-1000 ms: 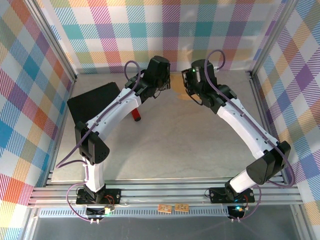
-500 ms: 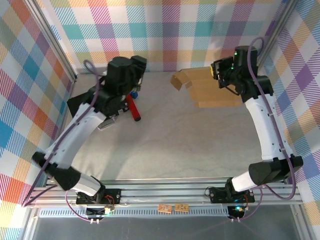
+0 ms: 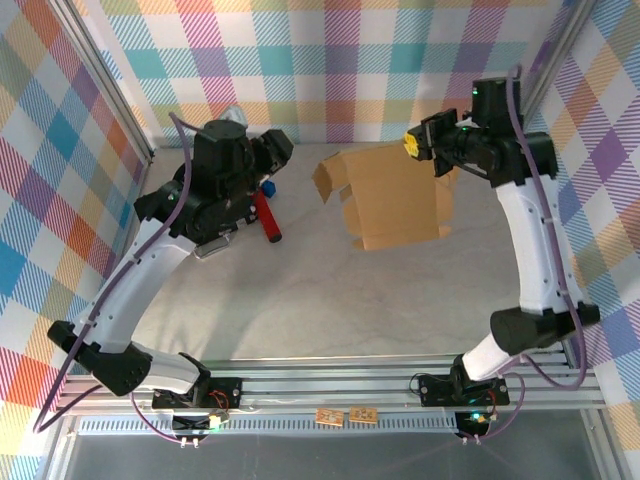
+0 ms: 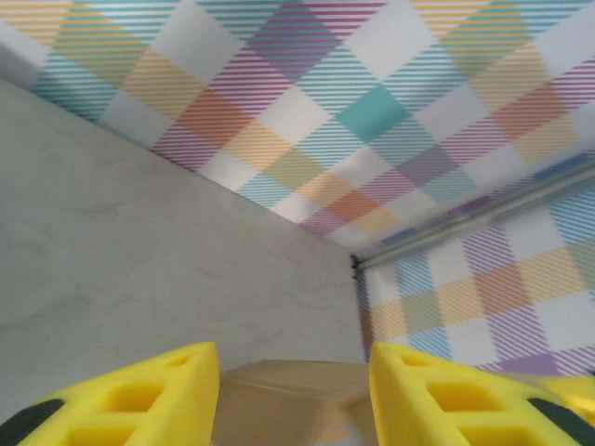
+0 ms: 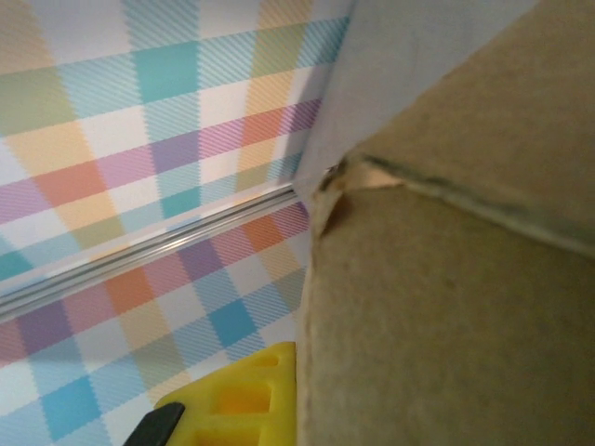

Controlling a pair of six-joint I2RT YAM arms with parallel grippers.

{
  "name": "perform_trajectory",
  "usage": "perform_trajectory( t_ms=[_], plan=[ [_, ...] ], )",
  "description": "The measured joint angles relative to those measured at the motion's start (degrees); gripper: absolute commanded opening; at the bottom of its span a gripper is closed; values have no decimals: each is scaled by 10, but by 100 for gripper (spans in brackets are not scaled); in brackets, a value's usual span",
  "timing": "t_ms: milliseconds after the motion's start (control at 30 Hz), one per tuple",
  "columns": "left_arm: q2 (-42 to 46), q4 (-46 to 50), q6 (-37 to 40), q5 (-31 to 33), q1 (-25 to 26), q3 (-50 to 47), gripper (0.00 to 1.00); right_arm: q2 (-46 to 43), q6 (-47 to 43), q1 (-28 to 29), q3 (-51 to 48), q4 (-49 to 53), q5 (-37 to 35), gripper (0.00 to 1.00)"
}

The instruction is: Fold the paper box

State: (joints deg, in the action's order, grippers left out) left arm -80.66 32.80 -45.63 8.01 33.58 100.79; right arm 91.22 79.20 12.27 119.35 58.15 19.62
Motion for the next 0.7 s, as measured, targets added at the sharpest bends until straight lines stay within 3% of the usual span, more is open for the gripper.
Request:
perform_trajectory(
  t_ms=[233,367,700],
  plan=[
    [-100,38,-148,-87,9,131,53,34,1,0,-3,-9,5,0],
    [-127,78,-213,-100,13,134,53,34,1,0,-5,-23,7,0],
    [-155,71,-301,-141,28,129,53,33,10,0,-32,-35,7,0]
  ],
)
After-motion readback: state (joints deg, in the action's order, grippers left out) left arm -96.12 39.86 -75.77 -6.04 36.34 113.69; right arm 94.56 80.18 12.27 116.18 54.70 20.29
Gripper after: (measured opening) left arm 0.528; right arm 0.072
